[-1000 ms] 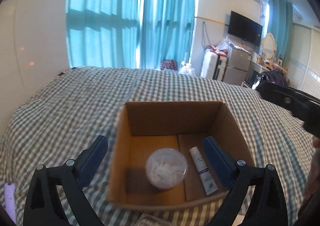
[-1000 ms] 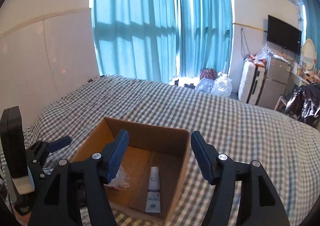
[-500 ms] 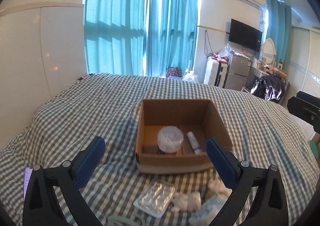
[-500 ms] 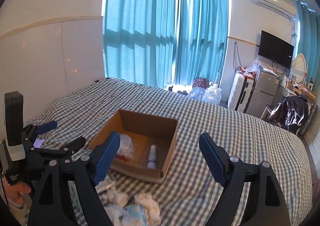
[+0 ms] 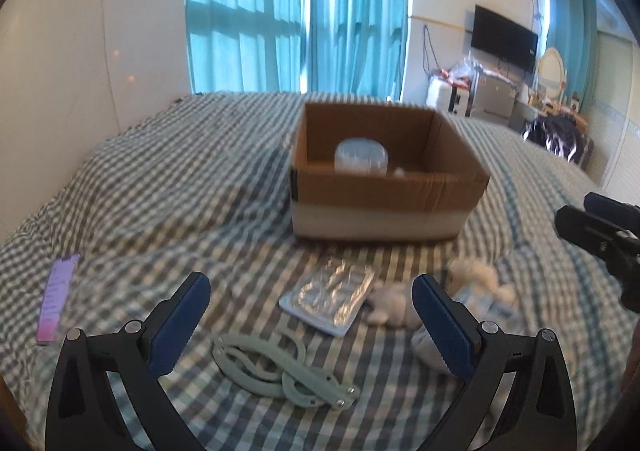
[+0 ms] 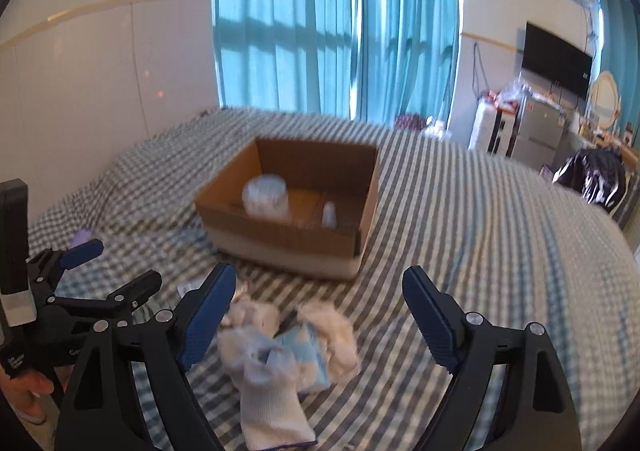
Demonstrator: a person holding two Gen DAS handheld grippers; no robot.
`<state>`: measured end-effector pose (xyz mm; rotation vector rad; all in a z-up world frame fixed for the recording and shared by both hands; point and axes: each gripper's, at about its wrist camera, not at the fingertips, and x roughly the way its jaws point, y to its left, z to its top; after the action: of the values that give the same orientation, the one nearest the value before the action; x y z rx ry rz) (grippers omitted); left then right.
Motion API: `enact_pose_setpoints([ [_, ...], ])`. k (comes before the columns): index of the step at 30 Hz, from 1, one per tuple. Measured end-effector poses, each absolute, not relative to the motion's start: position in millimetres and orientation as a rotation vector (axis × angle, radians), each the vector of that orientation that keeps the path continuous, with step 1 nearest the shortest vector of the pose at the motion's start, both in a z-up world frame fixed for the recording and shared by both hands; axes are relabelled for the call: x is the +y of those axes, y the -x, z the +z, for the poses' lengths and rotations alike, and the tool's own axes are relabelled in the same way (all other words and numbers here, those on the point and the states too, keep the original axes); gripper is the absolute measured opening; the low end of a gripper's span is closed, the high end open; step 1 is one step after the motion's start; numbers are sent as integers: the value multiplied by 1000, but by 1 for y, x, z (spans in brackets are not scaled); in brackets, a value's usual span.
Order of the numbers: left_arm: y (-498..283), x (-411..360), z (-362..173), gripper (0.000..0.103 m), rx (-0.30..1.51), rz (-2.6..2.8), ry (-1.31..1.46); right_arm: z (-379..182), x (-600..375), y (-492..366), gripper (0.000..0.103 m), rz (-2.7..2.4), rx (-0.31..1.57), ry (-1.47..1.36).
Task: Organize objects
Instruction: 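Return to the bed and grasp the white glove with the right tool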
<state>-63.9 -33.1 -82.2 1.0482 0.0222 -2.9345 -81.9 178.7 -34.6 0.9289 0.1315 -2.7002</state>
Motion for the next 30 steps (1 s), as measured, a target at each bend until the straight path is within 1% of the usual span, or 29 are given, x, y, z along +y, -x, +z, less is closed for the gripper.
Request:
enact_pose_setpoints([
  [4, 70, -37, -108, 103, 35, -2916, -1115, -75, 178, 87, 86, -2649, 140, -1035],
  [9, 78, -48, -126, 103, 88, -2877, -1205, -100, 176, 96, 86, -2599, 149, -1130],
  [13, 80, -49, -131, 103, 110, -2869, -1237, -110, 177, 99, 86, -2541, 76, -1162],
  [20, 80, -42, -136, 103, 42, -2829, -1267, -111, 166, 92, 85, -2463, 66, -1179],
  [22, 77, -42, -138, 103, 24, -2807, -1274, -109, 163, 84, 84, -2468, 101, -1154],
  [26, 73, -40, -137, 103, -33, -2753, -1285, -114, 157, 75, 82, -2414, 108, -1169],
  [30, 65, -43, -138, 103, -52, -2732, -1293, -121, 145, 67, 73, -2352, 121, -1182],
])
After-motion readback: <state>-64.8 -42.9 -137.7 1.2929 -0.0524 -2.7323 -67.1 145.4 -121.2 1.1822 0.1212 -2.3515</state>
